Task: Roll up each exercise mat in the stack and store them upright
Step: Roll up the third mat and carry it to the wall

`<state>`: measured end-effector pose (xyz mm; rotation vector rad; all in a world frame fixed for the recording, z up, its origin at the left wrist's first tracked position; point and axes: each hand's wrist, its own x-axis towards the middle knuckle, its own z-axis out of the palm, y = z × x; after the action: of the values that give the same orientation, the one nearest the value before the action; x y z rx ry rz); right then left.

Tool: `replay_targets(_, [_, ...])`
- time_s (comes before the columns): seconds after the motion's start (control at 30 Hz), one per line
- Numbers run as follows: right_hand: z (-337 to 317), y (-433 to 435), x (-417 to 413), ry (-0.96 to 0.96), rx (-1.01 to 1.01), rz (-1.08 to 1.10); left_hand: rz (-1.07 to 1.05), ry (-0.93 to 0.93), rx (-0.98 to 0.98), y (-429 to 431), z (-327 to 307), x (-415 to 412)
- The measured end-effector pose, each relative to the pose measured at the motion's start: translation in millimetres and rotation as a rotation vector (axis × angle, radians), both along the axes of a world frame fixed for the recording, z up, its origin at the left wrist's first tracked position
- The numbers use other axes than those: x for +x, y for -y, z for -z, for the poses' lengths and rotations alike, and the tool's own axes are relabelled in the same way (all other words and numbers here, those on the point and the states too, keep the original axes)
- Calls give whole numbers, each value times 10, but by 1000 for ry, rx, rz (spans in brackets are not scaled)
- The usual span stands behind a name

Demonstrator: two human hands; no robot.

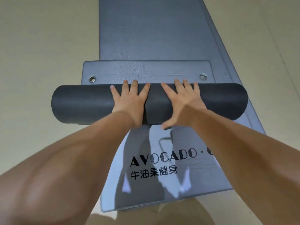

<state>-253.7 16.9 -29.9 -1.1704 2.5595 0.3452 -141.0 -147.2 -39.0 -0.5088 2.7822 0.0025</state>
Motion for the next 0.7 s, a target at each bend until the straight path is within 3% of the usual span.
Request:
replay_targets(0.07, [-32, 87, -110, 21, 63, -11, 7, 9, 11, 44, 0, -63])
replay_targets(0.33, [-125, 53, -52, 12, -16, -70, 69, -3, 40, 44, -66, 18])
replay_targets(0.7, [-349, -566, 1077, 268, 68, -59, 165, 216, 157, -466, -313, 994])
